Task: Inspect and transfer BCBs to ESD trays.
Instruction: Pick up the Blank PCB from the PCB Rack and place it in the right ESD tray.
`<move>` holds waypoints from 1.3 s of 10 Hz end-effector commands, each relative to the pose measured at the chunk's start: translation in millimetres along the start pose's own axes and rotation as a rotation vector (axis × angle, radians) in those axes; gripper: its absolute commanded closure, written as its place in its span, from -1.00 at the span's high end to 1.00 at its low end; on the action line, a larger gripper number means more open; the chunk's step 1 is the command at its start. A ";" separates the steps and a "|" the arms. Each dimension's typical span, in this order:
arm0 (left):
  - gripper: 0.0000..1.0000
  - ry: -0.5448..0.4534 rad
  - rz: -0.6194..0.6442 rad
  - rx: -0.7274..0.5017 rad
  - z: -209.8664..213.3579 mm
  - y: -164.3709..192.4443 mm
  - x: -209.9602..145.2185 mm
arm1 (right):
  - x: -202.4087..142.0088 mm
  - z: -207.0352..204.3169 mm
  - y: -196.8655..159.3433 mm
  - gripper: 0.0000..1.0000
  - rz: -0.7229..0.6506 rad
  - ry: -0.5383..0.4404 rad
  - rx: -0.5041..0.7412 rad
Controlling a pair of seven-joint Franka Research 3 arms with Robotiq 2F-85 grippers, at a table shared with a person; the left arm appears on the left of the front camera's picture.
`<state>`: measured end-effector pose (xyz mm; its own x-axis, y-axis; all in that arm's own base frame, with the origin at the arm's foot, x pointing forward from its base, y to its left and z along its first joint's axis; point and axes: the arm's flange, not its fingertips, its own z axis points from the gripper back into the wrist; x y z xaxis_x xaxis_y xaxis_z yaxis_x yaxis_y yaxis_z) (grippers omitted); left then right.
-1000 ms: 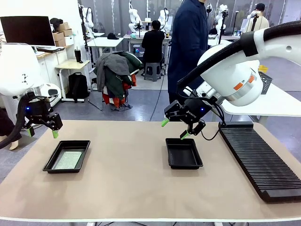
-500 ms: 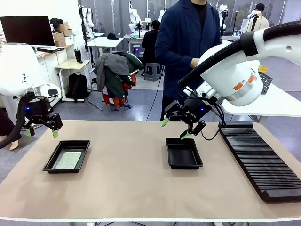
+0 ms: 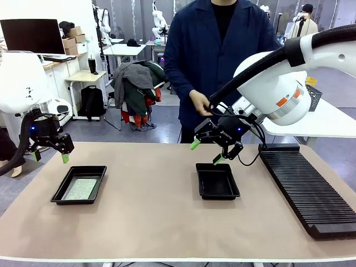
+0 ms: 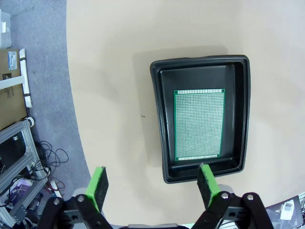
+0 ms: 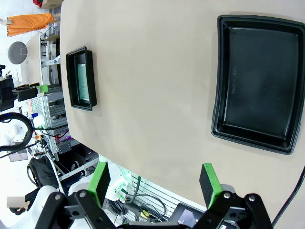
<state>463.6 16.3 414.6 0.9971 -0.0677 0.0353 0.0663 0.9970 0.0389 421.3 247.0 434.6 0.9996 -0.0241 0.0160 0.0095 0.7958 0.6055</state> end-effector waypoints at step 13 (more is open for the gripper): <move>1.00 -0.005 0.004 0.000 -1.7 1.3 0.0 | -12.6 8.9 -13.1 1.00 0.079 0.043 0.020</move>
<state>463.6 16.4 414.5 0.9971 -0.0677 0.0353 0.0663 0.9970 0.0389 415.8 245.4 435.2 0.9997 0.0196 0.0168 -0.0258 0.7942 0.6071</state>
